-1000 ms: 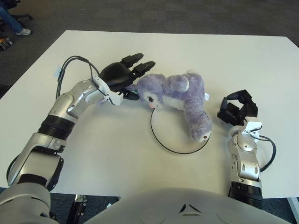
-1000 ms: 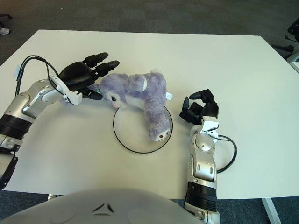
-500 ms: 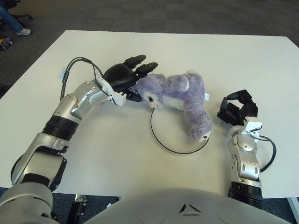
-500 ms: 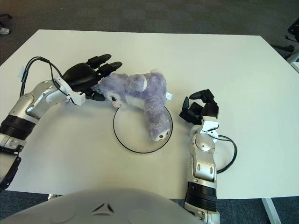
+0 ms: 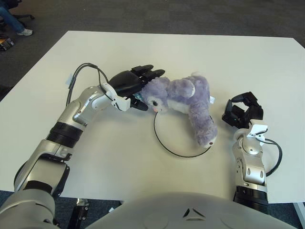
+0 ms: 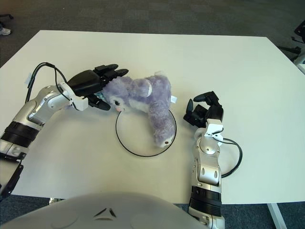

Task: Put the doll into the plate.

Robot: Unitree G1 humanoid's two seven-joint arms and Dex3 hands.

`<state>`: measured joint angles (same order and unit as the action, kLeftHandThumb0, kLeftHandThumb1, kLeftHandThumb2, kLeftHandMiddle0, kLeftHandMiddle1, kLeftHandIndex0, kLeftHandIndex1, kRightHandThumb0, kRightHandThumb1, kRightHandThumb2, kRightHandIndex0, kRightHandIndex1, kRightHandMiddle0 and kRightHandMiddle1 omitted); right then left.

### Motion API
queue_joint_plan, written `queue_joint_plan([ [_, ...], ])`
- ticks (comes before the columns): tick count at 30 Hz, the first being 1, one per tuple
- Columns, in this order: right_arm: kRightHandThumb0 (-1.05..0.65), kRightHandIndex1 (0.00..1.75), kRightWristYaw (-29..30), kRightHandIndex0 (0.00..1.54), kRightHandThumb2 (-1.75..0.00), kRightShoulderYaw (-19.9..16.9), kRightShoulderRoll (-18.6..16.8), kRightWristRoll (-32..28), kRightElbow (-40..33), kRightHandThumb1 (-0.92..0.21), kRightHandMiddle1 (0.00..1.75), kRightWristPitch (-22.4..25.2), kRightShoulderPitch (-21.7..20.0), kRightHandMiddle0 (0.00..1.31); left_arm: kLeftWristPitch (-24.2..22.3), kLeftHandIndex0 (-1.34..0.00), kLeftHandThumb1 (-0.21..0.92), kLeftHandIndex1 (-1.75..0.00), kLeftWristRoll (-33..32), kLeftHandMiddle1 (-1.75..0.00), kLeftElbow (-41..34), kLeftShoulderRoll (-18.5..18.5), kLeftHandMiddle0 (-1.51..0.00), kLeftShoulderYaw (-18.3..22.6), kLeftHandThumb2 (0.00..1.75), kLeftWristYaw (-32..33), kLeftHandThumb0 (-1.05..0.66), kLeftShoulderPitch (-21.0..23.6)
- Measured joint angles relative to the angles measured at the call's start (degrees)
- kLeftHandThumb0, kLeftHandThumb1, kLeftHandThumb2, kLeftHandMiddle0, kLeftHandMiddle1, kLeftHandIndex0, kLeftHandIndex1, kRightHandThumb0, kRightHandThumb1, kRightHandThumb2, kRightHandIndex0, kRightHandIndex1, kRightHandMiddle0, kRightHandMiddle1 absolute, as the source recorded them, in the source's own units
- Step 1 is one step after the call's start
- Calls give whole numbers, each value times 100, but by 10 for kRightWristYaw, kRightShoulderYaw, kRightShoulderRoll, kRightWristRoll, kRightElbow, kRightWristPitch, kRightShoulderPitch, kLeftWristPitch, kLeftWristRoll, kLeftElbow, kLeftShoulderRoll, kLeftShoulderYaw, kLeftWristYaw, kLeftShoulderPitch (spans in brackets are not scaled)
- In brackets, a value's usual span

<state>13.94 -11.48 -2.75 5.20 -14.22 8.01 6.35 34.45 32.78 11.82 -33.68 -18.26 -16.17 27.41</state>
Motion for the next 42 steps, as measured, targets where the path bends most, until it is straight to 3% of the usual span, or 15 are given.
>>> queue_joint_plan([
  [1,-46,175,0,115,-123,0,0,0,0,-38,175,0,0,56,0,0,92,-35,-2,-14,-2,0,-33,0,32,-2,-97,-1],
  [5,-46,175,-1,114,-124,0,0,0,0,-38,175,0,1,56,-2,0,92,-55,-10,-85,-13,3,-22,0,31,-8,-99,-11],
  [6,-46,175,-1,114,-123,-1,0,0,0,-38,175,0,1,56,-4,0,92,-63,-15,-117,-17,5,-20,0,31,-9,-100,-15],
  [8,-46,175,-1,113,-123,-1,0,0,0,-39,175,0,1,56,-5,0,92,-76,-27,-145,-24,11,-22,0,29,-10,-99,-23],
  [11,-46,175,-2,113,-123,-2,0,-1,0,-39,175,0,2,55,-4,0,90,-93,-45,-165,-33,25,-32,1,27,-8,-96,-36],
  [13,-46,175,-2,112,-123,-2,0,-1,0,-39,175,0,2,55,-5,-2,87,-104,-52,-170,-38,33,-42,1,29,-7,-92,-45],
  [16,-46,175,-1,112,-123,-2,0,-1,0,-39,175,0,2,55,-15,-9,65,-128,-57,-173,-49,43,-64,4,60,-4,-78,-60],
  [22,-46,175,-1,114,-123,-3,-1,-1,0,-39,175,0,2,56,-40,-20,48,-144,-69,-174,-71,59,-77,12,93,-4,-59,-82],
  [24,-46,175,-1,114,-123,-3,-1,-1,0,-39,175,0,2,56,-45,-25,50,-149,-75,-175,-77,63,-78,15,92,-4,-55,-86],
  [25,-46,175,-1,114,-123,-3,-1,-1,0,-39,175,0,2,56,-47,-33,50,-155,-77,-174,-79,64,-73,15,96,-4,-41,-87],
  [27,-46,175,-1,114,-123,-3,-2,-1,0,-38,175,0,2,56,-51,-44,36,-166,-83,-174,-85,67,-61,18,120,-5,-17,-90],
  [30,-46,175,-1,115,-123,-3,-2,-1,0,-38,175,0,2,56,-51,-51,28,-171,-102,-174,-91,69,-58,20,135,-10,-6,-91],
  [42,-45,175,-1,114,-121,-4,-2,-2,1,-40,175,-1,2,55,-51,-57,20,-174,-153,-175,-95,81,-58,21,145,-28,-1,-97],
])
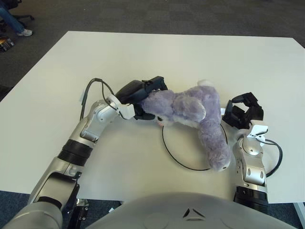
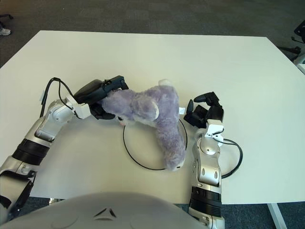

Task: Put the doll into the plate.

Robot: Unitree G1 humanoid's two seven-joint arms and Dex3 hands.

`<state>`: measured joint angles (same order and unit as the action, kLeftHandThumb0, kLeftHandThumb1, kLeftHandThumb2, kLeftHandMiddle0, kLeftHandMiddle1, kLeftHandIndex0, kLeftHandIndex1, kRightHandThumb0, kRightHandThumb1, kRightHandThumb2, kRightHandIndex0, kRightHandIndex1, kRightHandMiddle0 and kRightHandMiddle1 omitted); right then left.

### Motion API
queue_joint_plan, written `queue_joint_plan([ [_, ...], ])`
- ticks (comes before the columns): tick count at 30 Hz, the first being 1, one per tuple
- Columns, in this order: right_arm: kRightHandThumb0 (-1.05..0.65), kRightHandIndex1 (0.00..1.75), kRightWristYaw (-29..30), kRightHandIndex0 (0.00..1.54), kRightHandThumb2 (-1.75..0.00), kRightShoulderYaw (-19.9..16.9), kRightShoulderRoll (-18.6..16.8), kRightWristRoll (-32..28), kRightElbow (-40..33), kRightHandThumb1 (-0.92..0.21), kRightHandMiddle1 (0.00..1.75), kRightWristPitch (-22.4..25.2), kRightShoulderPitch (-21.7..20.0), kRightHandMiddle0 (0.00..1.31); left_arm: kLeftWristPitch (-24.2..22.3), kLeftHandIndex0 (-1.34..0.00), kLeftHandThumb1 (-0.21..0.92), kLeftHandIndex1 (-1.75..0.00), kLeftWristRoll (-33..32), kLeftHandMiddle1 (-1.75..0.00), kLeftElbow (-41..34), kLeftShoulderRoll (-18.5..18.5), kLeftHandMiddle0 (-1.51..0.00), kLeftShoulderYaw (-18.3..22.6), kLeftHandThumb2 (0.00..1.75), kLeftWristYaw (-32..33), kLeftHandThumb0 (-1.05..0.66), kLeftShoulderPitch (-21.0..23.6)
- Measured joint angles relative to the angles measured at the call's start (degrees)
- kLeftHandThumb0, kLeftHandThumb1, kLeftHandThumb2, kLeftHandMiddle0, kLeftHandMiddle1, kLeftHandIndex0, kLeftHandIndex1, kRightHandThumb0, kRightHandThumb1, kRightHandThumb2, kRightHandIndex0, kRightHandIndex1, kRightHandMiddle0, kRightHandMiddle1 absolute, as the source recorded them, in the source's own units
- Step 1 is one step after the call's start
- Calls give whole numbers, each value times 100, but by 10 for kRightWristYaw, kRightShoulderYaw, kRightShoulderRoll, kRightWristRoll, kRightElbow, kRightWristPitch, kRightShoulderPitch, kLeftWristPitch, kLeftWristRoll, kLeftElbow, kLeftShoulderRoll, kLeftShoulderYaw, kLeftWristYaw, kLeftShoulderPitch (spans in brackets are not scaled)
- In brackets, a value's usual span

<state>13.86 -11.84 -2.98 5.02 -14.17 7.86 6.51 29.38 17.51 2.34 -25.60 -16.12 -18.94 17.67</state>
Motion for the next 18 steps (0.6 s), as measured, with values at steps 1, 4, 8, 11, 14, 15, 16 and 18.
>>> queue_joint_plan([
  [1,-45,175,0,114,-121,0,0,0,0,-40,175,0,0,54,1,-57,20,-174,-5,-175,0,1,-58,0,145,-1,-1,-1],
  [4,-45,175,0,114,-120,0,0,0,0,-41,175,0,0,54,5,-57,20,-174,-17,-175,0,4,-59,0,145,-6,-1,-2],
  [8,-45,175,0,114,-120,0,0,0,0,-41,175,0,0,54,13,-58,20,-174,-31,-175,0,5,-59,0,145,-12,-1,-4],
  [11,-45,175,0,113,-120,1,0,2,0,-41,175,-1,0,54,19,-57,20,-174,-37,-175,1,6,-59,0,145,-17,-1,-5],
  [14,-45,175,0,112,-120,1,0,2,0,-41,175,-1,0,54,24,-57,20,-174,-39,-175,2,7,-59,0,145,-20,-1,-5],
  [15,-45,175,0,112,-120,2,0,2,0,-41,175,-1,0,54,24,-57,20,-174,-39,-175,3,8,-58,0,145,-21,-1,-5],
  [16,-45,175,0,112,-120,2,0,2,0,-41,175,-1,0,54,25,-57,20,-174,-39,-175,3,8,-58,0,145,-22,-1,-5],
  [18,-45,175,0,112,-120,2,0,2,0,-41,175,-1,0,54,26,-57,20,-174,-40,-175,4,9,-58,0,145,-23,-1,-5],
])
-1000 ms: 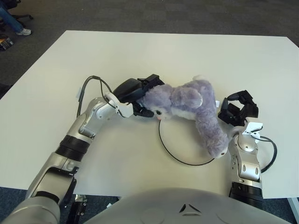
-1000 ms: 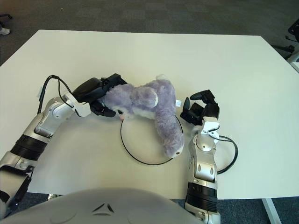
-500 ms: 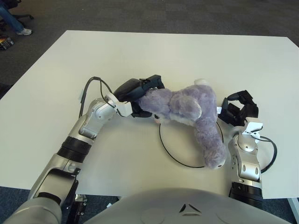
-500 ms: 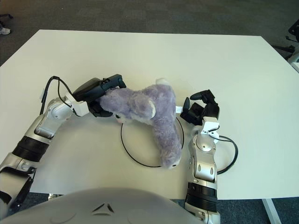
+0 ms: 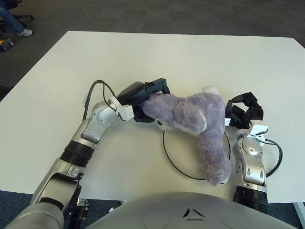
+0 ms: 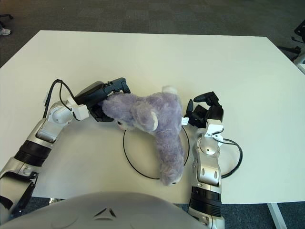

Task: Put the doll into the plate.

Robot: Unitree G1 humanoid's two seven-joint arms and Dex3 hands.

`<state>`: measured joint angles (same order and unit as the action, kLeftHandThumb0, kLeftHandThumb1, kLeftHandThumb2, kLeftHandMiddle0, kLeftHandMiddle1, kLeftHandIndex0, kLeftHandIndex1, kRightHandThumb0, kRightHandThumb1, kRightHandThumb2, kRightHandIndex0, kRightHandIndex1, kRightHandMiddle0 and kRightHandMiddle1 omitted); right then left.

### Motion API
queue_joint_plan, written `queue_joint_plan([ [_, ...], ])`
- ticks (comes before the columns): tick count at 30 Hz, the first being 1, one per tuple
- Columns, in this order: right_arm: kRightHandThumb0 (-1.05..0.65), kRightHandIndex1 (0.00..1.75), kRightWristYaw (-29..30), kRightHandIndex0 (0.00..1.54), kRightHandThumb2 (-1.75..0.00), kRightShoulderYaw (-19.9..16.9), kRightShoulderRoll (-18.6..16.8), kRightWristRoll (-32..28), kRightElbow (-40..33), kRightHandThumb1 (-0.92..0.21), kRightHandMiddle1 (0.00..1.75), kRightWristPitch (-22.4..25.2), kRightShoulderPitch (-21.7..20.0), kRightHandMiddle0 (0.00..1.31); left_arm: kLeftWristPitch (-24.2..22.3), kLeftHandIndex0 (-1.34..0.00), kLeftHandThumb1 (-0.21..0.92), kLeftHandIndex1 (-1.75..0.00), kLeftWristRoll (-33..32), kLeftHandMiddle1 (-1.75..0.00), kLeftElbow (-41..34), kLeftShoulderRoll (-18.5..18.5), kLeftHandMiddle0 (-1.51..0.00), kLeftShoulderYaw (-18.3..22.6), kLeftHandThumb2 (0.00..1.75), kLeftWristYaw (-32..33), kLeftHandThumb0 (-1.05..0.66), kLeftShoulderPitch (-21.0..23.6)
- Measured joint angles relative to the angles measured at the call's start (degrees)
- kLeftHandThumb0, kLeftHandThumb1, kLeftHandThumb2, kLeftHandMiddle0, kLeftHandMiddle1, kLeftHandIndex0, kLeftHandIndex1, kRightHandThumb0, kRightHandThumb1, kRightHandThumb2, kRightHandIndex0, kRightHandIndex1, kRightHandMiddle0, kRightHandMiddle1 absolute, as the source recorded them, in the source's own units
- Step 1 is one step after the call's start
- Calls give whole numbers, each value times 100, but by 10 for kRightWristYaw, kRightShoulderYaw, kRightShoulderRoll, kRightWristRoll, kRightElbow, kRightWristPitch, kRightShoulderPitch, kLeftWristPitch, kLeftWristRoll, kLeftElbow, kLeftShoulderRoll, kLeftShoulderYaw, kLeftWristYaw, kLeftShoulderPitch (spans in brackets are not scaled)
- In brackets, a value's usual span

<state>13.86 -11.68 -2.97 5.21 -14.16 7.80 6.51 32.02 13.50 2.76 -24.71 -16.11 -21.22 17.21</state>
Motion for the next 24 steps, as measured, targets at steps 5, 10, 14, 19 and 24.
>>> queue_joint_plan([
  [5,-45,175,0,112,-121,0,0,0,0,-40,175,0,0,54,0,-57,20,-174,0,-175,0,2,-58,1,145,0,-1,0],
  [10,-46,175,0,113,-122,0,0,0,0,-39,175,0,0,55,1,-57,21,-174,-1,-175,2,5,-58,2,145,0,-1,0],
  [14,-46,175,0,113,-123,0,0,0,0,-39,175,0,0,56,8,-57,20,-174,-2,-175,7,13,-58,5,145,1,-1,0],
  [19,-46,175,-1,113,-123,-1,0,0,1,-39,175,0,0,56,20,-57,20,-174,-2,-175,17,29,-58,11,145,14,-1,-4],
  [24,-46,175,-1,113,-123,-2,0,0,4,-38,175,0,0,56,31,-57,20,-174,2,-175,25,49,-58,22,145,41,-1,-12],
])
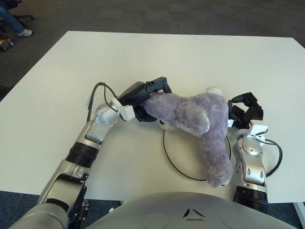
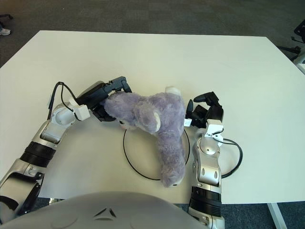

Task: Put the doll into the plate.

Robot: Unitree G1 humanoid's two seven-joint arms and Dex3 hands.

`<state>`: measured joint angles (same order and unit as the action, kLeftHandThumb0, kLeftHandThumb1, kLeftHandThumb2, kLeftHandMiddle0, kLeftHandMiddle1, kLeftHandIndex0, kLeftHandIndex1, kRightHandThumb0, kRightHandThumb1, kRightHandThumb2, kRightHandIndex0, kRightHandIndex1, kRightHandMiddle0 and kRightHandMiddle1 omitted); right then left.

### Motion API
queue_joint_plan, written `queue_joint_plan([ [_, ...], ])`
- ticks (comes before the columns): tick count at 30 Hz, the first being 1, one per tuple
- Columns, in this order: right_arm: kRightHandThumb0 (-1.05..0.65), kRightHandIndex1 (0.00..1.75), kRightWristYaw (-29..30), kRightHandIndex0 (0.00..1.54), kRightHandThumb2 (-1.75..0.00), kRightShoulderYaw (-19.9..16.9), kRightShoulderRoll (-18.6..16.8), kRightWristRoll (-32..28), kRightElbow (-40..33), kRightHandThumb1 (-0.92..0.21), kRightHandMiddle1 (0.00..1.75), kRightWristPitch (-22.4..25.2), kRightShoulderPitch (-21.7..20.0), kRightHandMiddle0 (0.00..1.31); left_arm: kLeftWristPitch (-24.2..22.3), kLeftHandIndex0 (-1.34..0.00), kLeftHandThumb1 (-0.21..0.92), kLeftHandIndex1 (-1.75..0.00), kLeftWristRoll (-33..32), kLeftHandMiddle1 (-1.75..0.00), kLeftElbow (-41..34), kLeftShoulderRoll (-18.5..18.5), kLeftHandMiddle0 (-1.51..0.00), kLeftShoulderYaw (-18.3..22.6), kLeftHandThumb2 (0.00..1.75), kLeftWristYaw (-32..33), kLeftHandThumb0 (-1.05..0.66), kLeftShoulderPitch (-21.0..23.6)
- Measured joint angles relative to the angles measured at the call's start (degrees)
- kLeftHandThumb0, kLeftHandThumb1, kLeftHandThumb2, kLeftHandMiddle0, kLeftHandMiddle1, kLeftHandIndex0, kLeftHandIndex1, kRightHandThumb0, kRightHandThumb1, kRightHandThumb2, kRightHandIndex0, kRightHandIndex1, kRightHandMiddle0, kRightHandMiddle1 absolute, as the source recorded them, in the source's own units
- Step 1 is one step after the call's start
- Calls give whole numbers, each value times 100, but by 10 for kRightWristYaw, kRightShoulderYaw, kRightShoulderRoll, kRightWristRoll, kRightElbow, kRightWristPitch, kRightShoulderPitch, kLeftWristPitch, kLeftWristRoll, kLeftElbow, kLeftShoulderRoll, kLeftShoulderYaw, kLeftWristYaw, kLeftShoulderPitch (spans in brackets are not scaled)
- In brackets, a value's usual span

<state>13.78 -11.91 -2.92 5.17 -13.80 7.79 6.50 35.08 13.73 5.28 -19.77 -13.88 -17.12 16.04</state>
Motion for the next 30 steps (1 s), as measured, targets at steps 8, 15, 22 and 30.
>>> queue_joint_plan([
  [8,-45,175,1,112,-120,-1,-1,-1,1,-41,175,0,0,54,19,-57,21,-174,-6,-175,14,34,-58,12,145,33,-1,-10],
  [15,-45,175,1,113,-119,1,-1,0,1,-42,175,0,0,53,51,-57,21,-174,-24,-175,28,73,-58,23,144,58,-1,-15],
  [22,-45,175,1,112,-121,2,1,3,1,-40,175,2,0,55,80,-57,21,-174,-36,-175,43,99,-58,27,144,69,-1,-15],
  [30,-45,175,2,111,-120,2,1,3,1,-41,175,3,0,54,103,-57,21,-174,-39,-175,45,118,-58,27,144,76,-1,-15],
])
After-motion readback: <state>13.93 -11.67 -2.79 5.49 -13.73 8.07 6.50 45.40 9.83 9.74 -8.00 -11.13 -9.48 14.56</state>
